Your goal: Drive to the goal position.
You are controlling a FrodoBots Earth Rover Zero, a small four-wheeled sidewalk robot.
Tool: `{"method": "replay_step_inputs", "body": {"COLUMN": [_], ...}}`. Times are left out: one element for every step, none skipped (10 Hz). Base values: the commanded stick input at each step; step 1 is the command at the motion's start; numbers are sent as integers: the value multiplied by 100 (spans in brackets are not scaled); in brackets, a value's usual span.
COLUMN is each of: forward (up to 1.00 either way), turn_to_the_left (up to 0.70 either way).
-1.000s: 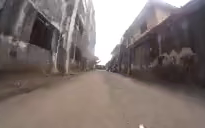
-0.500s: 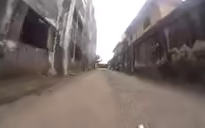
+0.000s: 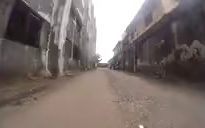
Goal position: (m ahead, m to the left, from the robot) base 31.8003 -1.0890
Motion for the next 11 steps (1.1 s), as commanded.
{"method": "replay_step_inputs", "body": {"forward": [100, 100, 100, 100, 100, 100, 100, 100, 100, 100, 100], "turn_to_the_left": [0, 0, 0, 0, 0, 0, 0, 0, 0, 0, 0]}}
